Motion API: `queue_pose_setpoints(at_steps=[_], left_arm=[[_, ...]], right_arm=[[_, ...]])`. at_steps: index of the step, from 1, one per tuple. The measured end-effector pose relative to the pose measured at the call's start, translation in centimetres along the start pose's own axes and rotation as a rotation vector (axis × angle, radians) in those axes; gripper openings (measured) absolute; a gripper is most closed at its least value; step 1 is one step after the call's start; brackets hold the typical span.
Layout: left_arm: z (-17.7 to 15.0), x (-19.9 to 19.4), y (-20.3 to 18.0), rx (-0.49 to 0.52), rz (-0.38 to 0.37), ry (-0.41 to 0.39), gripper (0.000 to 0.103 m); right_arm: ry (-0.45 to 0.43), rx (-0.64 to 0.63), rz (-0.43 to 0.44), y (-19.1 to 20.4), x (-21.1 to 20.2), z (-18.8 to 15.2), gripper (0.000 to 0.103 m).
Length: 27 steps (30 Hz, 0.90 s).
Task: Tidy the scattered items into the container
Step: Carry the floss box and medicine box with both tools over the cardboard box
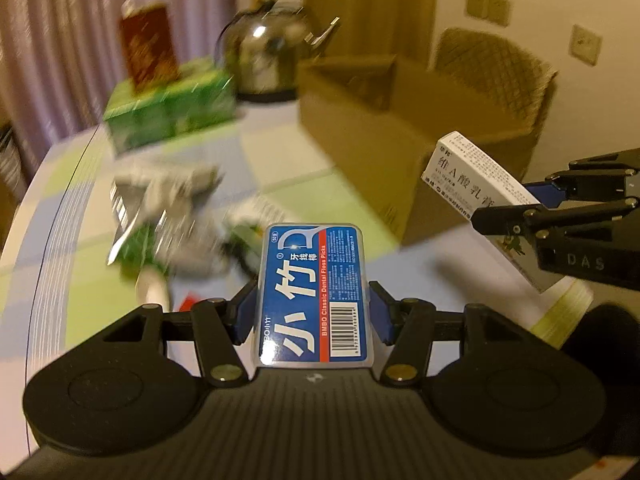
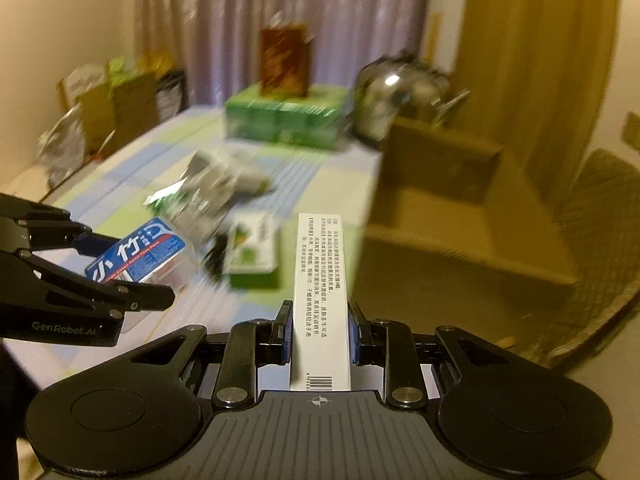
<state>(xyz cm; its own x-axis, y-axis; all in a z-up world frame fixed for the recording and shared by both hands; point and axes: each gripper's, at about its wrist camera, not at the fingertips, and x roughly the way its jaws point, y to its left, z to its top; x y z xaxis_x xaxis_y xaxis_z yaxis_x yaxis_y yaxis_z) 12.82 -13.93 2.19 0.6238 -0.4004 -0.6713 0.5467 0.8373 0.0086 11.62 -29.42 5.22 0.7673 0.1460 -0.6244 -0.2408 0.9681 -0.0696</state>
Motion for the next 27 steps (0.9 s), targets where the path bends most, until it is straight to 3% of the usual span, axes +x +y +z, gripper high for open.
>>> queue_pose_setpoints(at_steps=[7, 14, 21, 27], left_arm=[[7.6, 1.6, -4.0, 0.067, -0.077, -0.096, 0.052], [14.2, 7.1, -6.5, 0.128, -0.119, -0.118, 0.052], [16.9, 13.4, -8.5, 0.218, -0.133, -0.064, 0.052], [17.0, 17.8, -7.8, 0.220, -0.146, 0.004, 0.052]], right_arm=[[-0.084, 0.045, -0.090, -6.3, -0.8, 4.7, 0.023], [-0.070, 0.122, -0.128, -12.7, 3.3, 8.2, 0.023], [0.018, 0.120, -0.142, -16.1, 8.1, 9.2, 0.023], [0.094, 0.114, -0.145, -17.4, 12.0, 8.8, 0.023]])
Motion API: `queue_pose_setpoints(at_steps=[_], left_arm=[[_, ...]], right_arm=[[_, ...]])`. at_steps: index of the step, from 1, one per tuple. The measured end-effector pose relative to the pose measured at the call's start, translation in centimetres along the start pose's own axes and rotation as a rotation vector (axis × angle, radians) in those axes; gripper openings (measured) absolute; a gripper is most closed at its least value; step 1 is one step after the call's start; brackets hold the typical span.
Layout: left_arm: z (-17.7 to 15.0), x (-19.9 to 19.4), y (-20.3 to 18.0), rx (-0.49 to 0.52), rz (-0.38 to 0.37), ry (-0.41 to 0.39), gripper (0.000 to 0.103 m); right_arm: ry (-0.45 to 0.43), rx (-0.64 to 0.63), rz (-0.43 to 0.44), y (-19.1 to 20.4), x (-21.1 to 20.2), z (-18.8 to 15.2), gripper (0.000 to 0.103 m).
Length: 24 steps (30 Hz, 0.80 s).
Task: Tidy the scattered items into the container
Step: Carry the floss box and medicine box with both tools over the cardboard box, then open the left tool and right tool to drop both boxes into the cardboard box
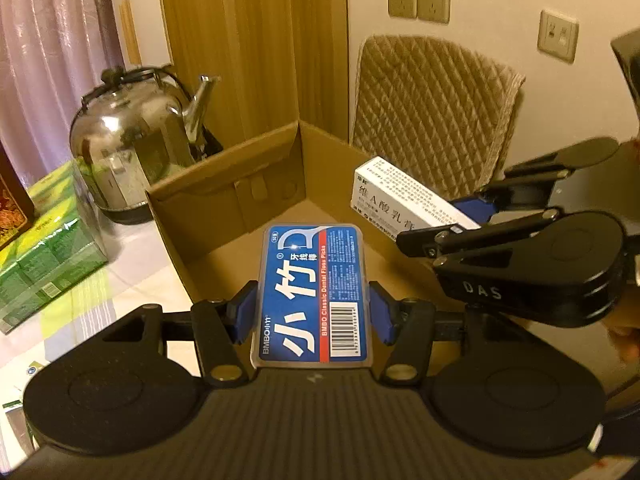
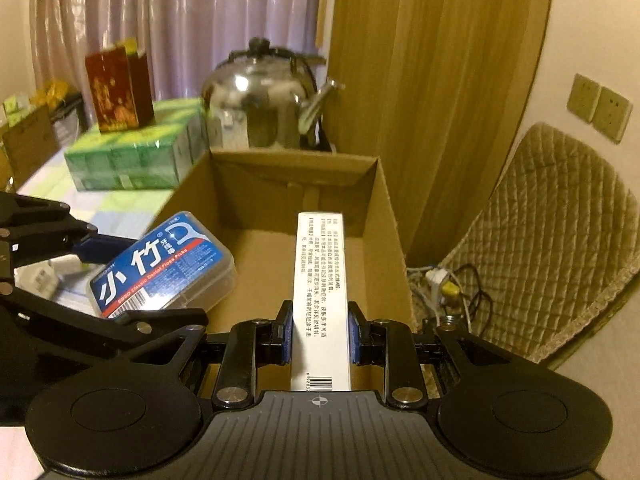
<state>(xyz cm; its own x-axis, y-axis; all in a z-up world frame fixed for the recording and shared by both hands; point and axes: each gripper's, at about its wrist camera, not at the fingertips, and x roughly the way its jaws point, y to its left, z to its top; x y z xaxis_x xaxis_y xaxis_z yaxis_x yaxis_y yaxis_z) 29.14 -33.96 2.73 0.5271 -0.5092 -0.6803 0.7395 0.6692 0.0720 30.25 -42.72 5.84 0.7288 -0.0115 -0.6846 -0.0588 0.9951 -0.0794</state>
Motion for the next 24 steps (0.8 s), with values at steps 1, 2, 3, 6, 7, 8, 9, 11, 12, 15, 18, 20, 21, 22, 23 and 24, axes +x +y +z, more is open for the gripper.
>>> queue_pose_setpoints(at_steps=[1, 2, 3, 6, 7, 8, 9, 11, 12, 15, 18, 20, 21, 22, 23, 24], left_arm=[[-0.1, 0.5, 0.1, 0.007, 0.001, 0.009, 0.052], [-0.2, 1.0, 0.1, 0.012, 0.001, 0.018, 0.052], [-0.4, 1.5, 0.1, 0.019, 0.002, 0.026, 0.052], [-0.9, 2.7, 0.1, 0.049, 0.009, 0.049, 0.052], [-1.0, 3.1, 0.1, 0.053, 0.011, 0.054, 0.052], [-1.2, 3.3, 0.1, 0.056, 0.012, 0.060, 0.052], [-1.3, 3.5, 0.1, 0.056, 0.012, 0.063, 0.052], [-1.6, 3.8, 0.0, 0.061, 0.005, 0.073, 0.052], [-1.8, 4.0, -0.1, 0.069, 0.004, 0.075, 0.052], [-2.1, 4.2, -0.6, 0.097, 0.013, 0.074, 0.052], [-2.1, 4.4, -0.9, 0.102, 0.017, 0.071, 0.053], [-2.0, 4.3, -1.0, 0.098, 0.018, 0.069, 0.058], [-2.0, 4.2, -1.0, 0.098, 0.019, 0.066, 0.058], [-2.1, 4.1, -1.0, 0.100, 0.022, 0.061, 0.058], [-2.1, 3.9, -1.0, 0.103, 0.026, 0.054, 0.058], [-2.2, 3.7, -1.0, 0.105, 0.029, 0.045, 0.058]], right_arm=[[0.008, -0.001, 0.002, -0.1, 0.5, -0.1, 0.023], [0.014, -0.001, 0.002, -0.1, 0.9, -0.1, 0.023], [0.019, -0.003, -0.001, -0.1, 1.2, -0.2, 0.023], [0.038, -0.014, -0.009, 0.0, 2.5, -0.5, 0.023], [0.045, -0.019, -0.010, 0.0, 2.8, -0.6, 0.023], [0.051, -0.023, -0.009, -0.1, 3.0, -0.7, 0.023], [0.057, -0.023, -0.006, -0.1, 3.4, -0.7, 0.023], [0.066, -0.025, -0.004, -0.2, 3.9, -0.8, 0.023], [0.070, -0.024, -0.002, -0.3, 4.0, -0.9, 0.023], [0.076, -0.021, 0.000, -0.6, 4.3, -1.1, 0.023], [0.082, -0.025, 0.005, -0.6, 4.4, -1.2, 0.023], [0.084, -0.027, 0.006, -0.6, 4.5, -1.3, 0.023], [0.083, -0.025, 0.006, -0.6, 4.5, -1.3, 0.023], [0.082, -0.023, 0.006, -0.5, 4.5, -1.3, 0.023], [0.081, -0.021, 0.006, -0.5, 4.5, -1.3, 0.023], [0.081, -0.021, 0.007, -0.5, 4.5, -1.3, 0.023]])
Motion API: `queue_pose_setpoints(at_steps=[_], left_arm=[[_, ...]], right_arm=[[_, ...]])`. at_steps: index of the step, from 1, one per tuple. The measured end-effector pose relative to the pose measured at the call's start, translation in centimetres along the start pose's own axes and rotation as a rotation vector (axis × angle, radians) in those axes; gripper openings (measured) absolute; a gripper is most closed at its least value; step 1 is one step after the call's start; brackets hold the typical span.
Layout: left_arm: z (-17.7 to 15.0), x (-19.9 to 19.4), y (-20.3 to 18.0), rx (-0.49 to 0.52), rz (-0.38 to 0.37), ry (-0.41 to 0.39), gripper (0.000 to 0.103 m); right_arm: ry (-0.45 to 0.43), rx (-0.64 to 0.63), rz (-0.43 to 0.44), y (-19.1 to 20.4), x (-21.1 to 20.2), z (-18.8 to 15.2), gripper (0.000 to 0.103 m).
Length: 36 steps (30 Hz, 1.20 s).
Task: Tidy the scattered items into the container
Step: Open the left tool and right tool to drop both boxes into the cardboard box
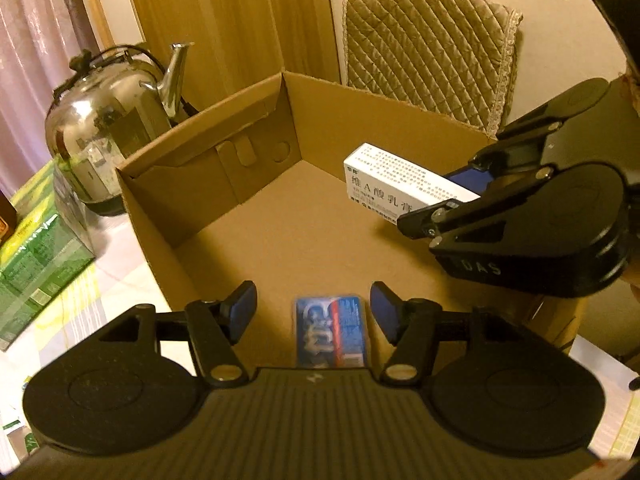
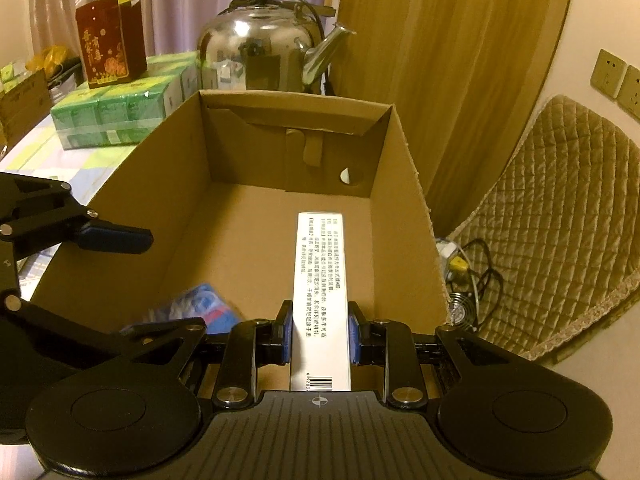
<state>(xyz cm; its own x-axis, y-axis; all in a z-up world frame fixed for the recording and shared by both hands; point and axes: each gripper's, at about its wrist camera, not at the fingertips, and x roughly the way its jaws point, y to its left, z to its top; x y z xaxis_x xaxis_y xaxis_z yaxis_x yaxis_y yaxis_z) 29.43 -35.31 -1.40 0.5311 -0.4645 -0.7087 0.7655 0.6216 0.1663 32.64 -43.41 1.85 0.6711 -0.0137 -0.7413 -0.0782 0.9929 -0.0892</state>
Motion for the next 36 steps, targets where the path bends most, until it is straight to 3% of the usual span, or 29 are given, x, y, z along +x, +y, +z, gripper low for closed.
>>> queue_pose_setpoints(at_steps=[18, 21, 24, 28, 34, 36], left_arm=[[-1.4, -5.1, 1.4, -0.026, 0.030, -0.091, 0.060], [-1.7, -5.5, 1.6, -0.040, 0.030, -0.096, 0.060], [-2.0, -6.2, 1.7, -0.060, 0.031, -0.107, 0.061], [-2.4, -7.5, 1.9, -0.085, 0.039, -0.123, 0.061], [-3.8, -10.7, 2.4, -0.144, 0.058, -0.146, 0.061], [-4.4, -12.1, 2.6, -0.171, 0.069, -0.153, 0.061]], right_arm=[[0.078, -0.014, 0.056, 1.6, 1.4, 0.2, 0.023], [0.069, -0.019, 0.052, 1.8, 1.3, 0.4, 0.025], [0.062, -0.020, 0.043, 2.0, 1.1, 0.4, 0.036], [0.036, -0.017, 0.037, 2.2, 0.1, 0.4, 0.037], [-0.034, 0.012, 0.045, 2.6, -3.6, 0.5, 0.039], [-0.062, 0.020, 0.053, 3.0, -5.2, 0.5, 0.045]])
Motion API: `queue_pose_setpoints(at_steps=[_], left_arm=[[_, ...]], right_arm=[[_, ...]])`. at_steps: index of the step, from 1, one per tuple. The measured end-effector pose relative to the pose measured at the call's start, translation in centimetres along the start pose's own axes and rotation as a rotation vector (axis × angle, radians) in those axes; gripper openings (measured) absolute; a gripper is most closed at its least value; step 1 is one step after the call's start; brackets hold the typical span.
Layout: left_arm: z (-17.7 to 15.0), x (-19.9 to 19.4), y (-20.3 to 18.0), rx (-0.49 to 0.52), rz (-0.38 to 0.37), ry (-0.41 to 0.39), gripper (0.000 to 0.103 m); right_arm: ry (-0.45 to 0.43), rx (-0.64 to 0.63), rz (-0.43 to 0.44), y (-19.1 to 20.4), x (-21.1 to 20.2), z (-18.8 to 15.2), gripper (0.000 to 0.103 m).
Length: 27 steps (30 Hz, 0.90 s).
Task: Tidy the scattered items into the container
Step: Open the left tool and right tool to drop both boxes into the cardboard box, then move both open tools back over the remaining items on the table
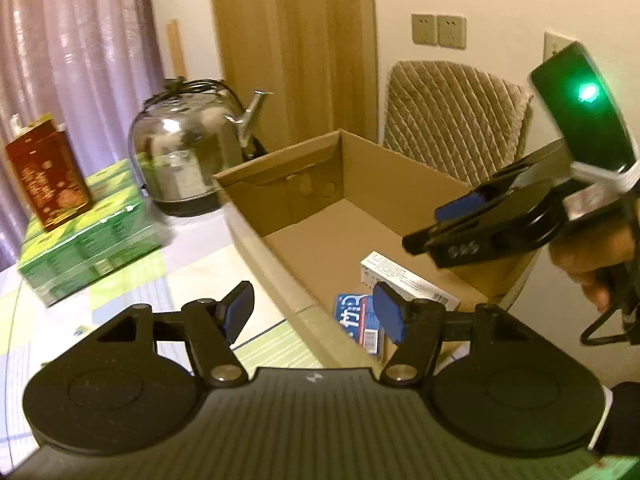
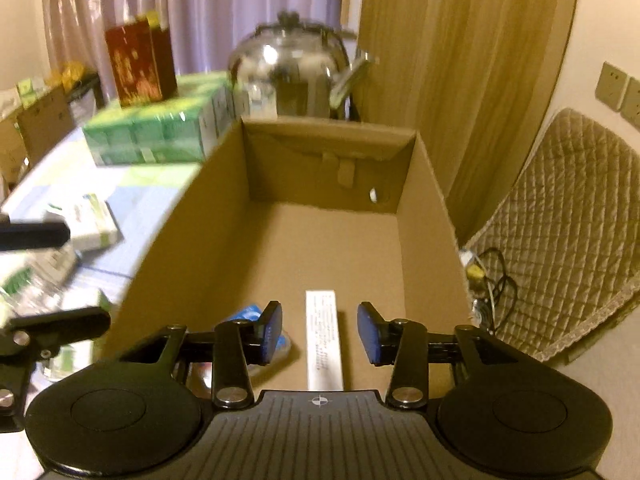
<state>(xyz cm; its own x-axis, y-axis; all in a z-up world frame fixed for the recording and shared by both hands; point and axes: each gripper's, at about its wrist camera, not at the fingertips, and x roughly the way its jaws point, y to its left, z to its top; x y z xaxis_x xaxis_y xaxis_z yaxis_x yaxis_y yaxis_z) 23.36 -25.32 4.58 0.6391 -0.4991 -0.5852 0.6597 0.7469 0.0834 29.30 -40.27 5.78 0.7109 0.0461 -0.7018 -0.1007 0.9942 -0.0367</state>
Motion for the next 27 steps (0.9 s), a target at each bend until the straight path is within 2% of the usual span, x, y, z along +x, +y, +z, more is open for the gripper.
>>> queue_pose_setpoints(at_steps=[4, 9, 18, 22, 27], left_arm=[[-1.4, -2.7, 0.5, -0.049, 0.015, 0.004, 0.063], [-4.4, -6.3, 0.9, -0.121, 0.040, 0.015, 0.070], [-11.4, -12.6, 2.4, -0.247, 0.094, 0.061, 0.080], [-14.2, -15.0, 3.4, -0.292, 0.128, 0.085, 0.086], [-17.5, -17.0, 4.3, -0.311, 0.165, 0.121, 0.087]], right_arm=[[-0.031, 0.005, 0.023, 1.5, -3.0, -0.1, 0.053], [-0.047, 0.005, 0.065, 4.1, -6.4, -1.2, 0.075], [-0.044, -0.002, 0.124, 9.7, -10.3, -5.3, 0.093], [-0.018, -0.014, 0.137, 12.3, -10.9, -7.3, 0.098], [0.018, -0.027, 0.190, 14.9, -10.4, -9.4, 0.101]])
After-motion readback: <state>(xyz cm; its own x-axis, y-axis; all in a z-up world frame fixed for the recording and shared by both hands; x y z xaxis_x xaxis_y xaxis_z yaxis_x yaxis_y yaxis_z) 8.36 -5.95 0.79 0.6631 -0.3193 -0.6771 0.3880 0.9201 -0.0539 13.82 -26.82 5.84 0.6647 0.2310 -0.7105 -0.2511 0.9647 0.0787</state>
